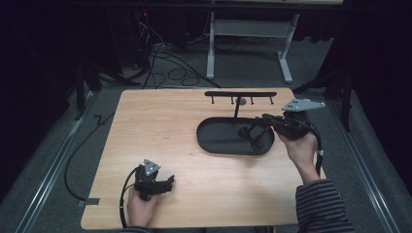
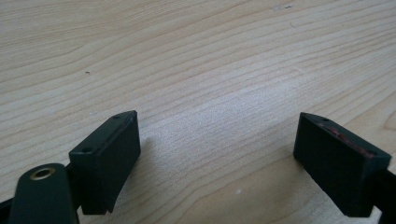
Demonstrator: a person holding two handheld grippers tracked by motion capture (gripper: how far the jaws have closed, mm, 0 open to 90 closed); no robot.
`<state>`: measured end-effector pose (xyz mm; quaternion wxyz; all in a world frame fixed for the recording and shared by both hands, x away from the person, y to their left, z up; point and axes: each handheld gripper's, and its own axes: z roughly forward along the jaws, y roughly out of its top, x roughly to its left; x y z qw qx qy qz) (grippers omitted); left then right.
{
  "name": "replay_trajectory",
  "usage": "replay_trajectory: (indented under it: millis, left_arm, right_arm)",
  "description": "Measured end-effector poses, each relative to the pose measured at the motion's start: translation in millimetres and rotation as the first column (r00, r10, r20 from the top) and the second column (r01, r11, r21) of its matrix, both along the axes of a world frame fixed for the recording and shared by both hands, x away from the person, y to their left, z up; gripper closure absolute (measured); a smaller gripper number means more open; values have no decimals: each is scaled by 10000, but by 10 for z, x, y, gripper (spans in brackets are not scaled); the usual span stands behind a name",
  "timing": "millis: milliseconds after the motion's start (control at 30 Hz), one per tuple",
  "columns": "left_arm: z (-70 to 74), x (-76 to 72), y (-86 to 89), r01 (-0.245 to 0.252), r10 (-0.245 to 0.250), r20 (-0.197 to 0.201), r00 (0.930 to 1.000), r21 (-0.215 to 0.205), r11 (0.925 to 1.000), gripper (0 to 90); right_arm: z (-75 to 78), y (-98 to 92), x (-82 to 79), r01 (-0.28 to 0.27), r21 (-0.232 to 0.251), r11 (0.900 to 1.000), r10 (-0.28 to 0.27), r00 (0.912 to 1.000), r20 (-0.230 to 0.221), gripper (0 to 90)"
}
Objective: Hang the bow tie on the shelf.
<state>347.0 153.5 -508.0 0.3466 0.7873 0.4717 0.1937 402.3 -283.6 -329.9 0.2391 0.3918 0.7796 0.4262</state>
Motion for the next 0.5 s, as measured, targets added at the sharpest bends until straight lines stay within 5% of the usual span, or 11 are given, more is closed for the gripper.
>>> replay_trajectory:
  millis: [500]
  left_arm:
    - [-1,1,1,-16,16,13,10000,-5,10000,154]
  right_arm:
    - [3,101,224,-43,26,10000,44,9998,-204,900]
